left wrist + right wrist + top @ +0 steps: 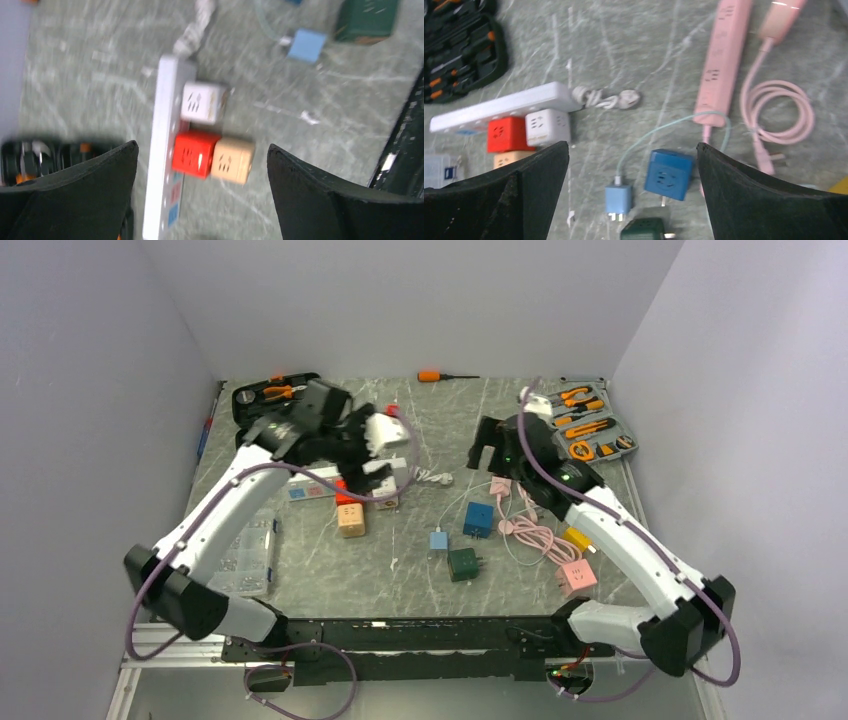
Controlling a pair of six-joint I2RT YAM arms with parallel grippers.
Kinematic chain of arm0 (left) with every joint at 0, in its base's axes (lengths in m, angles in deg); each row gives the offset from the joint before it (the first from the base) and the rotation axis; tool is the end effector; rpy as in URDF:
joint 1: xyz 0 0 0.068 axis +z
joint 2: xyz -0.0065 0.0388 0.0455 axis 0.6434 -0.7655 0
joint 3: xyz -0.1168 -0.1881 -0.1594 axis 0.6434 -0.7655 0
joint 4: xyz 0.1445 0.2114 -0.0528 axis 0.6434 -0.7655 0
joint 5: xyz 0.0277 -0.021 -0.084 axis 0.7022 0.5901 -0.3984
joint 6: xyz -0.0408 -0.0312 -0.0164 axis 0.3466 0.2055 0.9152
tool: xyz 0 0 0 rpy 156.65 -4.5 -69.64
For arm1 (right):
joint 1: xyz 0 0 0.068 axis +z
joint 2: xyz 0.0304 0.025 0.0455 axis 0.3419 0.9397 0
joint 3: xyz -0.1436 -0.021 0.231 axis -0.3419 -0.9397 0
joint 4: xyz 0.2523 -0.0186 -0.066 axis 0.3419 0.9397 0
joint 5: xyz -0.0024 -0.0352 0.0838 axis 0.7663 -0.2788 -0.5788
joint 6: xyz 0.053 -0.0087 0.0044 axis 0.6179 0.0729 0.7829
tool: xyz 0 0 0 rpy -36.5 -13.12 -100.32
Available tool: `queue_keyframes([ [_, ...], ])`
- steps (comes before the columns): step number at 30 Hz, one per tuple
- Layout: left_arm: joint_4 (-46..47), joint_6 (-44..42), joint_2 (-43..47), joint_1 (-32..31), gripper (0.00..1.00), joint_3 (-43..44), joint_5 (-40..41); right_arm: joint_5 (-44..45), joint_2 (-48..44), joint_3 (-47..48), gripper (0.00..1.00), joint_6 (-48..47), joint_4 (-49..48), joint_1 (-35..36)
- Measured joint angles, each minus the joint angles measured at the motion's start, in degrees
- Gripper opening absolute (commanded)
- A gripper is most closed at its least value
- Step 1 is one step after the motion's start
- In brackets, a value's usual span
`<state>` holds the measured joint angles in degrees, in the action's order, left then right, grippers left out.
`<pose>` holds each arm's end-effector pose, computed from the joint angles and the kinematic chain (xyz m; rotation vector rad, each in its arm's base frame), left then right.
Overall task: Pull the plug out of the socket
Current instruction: Place the socket at the center of the board, then remove the plug from the socket.
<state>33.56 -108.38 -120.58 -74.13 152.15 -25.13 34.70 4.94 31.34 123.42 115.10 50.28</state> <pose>0.2402 -0.1781 0.3799 1.5373 1.8157 -0.4149 0.2210 0.1160 0.3435 0.2451 2.1324 0.3053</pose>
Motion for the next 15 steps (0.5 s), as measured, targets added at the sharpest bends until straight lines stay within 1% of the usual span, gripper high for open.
queue_keyframes([
  [3, 1.81, -0.13, 5.07, 8.79, 0.99, -6.62, 0.02, 1.95, 4.39, 3.89, 1.00, 0.02, 0.28, 6.14],
  [7, 4.90, -0.42, 4.63, 19.37, 0.99, -12.07, 0.11, 3.80, 8.44, 5.70, 1.00, 0.24, 0.42, 11.89],
  [9, 6.23, -0.76, 2.27, 22.99, 0.99, -12.44, 0.79, 4.70, 10.05, 5.97, 1.00, 0.55, 0.68, 13.92],
  [11, 7.78, -1.20, -0.17, 25.14, 0.99, -12.41, 1.20, 5.70, 11.56, 6.05, 1.00, 0.96, 1.05, 15.93],
  [15, 8.11, -3.43, -5.99, 27.58, 0.99, -10.91, 1.09, 7.17, 13.57, 6.05, 1.00, 1.73, 1.81, 19.37],
])
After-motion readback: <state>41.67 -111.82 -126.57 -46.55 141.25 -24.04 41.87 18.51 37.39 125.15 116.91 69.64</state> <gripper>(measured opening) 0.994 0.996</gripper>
